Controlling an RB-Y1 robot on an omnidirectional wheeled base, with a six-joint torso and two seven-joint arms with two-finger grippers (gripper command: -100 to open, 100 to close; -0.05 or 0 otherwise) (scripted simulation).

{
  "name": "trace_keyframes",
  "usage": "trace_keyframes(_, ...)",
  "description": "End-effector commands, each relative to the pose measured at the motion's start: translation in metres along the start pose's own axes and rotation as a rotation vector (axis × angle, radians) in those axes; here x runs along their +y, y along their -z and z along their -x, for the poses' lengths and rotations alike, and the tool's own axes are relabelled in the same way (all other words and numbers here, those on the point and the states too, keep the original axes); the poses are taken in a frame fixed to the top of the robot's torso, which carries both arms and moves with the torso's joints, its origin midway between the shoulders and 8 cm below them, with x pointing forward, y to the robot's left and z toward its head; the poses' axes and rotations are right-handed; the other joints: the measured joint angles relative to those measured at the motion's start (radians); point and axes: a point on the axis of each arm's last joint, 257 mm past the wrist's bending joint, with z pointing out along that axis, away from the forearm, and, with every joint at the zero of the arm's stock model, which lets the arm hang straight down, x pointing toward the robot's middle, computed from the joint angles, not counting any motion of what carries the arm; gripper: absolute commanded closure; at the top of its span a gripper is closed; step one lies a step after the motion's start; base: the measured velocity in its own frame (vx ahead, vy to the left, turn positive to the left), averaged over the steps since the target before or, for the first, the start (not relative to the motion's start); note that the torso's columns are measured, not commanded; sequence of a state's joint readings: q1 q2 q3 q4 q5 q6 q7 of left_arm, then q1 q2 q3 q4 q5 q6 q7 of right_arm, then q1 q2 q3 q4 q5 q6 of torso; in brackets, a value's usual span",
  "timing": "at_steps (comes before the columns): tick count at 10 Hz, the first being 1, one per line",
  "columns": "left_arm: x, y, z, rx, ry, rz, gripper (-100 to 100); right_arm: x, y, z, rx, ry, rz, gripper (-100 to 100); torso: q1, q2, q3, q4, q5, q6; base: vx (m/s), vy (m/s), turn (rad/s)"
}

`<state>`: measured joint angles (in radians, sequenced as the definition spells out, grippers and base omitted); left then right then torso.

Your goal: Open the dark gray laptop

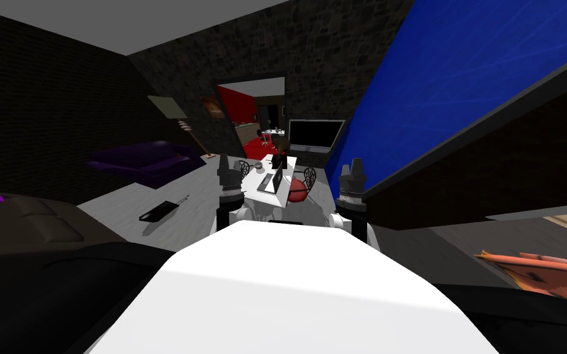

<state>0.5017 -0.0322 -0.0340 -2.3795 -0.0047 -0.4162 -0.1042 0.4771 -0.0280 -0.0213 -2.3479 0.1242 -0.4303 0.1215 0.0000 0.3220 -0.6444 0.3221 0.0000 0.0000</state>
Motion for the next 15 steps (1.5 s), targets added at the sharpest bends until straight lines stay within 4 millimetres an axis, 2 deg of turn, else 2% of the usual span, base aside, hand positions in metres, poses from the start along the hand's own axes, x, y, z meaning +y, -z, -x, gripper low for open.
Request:
trace_keyframes(1, 0.000, 0.000, 0.000, 0.000, 0.000, 0.000, 0, 0.000, 0.000, 0.000, 0.000, 0.000, 0.000, 0, 0.000, 0.074, -0.147, 0.074, 0.000, 0.000, 0.000, 0.000, 0.000)
trace_keyframes(4, 0.000, 0.000, 0.000, 0.000, 0.000, 0.000, 0, 0.000, 0.000, 0.000, 0.000, 0.000, 0.000, 0, 0.000, 0.296, -0.590, 0.295, 0.000, 0.000, 0.000, 0.000, 0.000)
trace_keyframes(5, 0.003, 0.001, -0.006, 0.046, -0.020, 0.006, -100, 0.000, 0.000, 0.000, 0.000, 0.000, 0.000, 0, 0.000, 0.369, -0.738, 0.369, 0.000, 0.000, 0.004, -0.004, -0.021)
trace_keyframes(6, 0.007, 0.001, -0.010, 0.074, -0.033, 0.013, -100, 0.000, 0.000, 0.000, 0.000, 0.000, 0.000, 0, 0.000, 0.403, -0.807, 0.402, 0.000, 0.000, -0.002, -0.010, -0.039)
trace_keyframes(9, 0.022, 0.003, -0.019, 0.142, -0.076, 0.049, -100, 0.000, 0.000, 0.000, 0.000, 0.000, -0.001, 0, 0.000, 0.416, -0.831, 0.416, 0.000, 0.000, -0.007, -0.014, -0.045)
trace_keyframes(10, 0.036, 0.005, -0.022, 0.168, -0.102, 0.083, -100, 0.000, 0.000, 0.000, 0.000, 0.000, -0.001, 0, 0.000, 0.416, -0.832, 0.416, 0.000, 0.000, -0.013, -0.024, -0.116)
trace_keyframes(14, 0.067, 0.009, -0.024, 0.196, -0.150, 0.162, -100, 0.000, 0.000, 0.000, 0.000, 0.000, -0.001, 0, 0.001, 0.416, -0.832, 0.416, 0.000, 0.000, -0.008, -0.028, -0.072)
trace_keyframes(15, 0.083, 0.011, -0.023, 0.205, -0.173, 0.202, -100, 0.000, 0.000, 0.000, 0.000, 0.000, -0.001, 0, 0.000, 0.416, -0.832, 0.416, 0.000, 0.000, -0.009, -0.031, -0.100)
